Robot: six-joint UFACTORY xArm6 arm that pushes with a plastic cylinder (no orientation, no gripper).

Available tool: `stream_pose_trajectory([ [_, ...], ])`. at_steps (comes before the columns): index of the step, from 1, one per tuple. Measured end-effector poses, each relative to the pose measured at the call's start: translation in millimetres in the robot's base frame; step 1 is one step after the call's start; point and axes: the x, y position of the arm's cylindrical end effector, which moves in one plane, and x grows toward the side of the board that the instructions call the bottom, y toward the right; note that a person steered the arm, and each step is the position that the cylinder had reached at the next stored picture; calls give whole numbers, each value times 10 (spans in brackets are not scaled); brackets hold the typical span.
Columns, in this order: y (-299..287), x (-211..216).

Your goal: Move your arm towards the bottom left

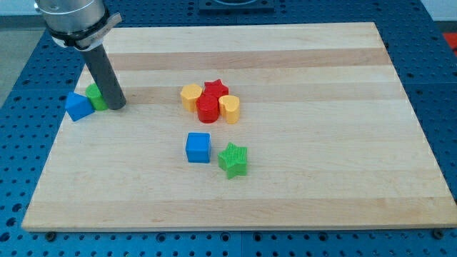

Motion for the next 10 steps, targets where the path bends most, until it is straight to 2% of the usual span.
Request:
stream_pose_trajectory([
  [3,-397,-257],
  [5,277,-240],
  [7,729,292],
  [9,162,800],
  [10,126,1190],
])
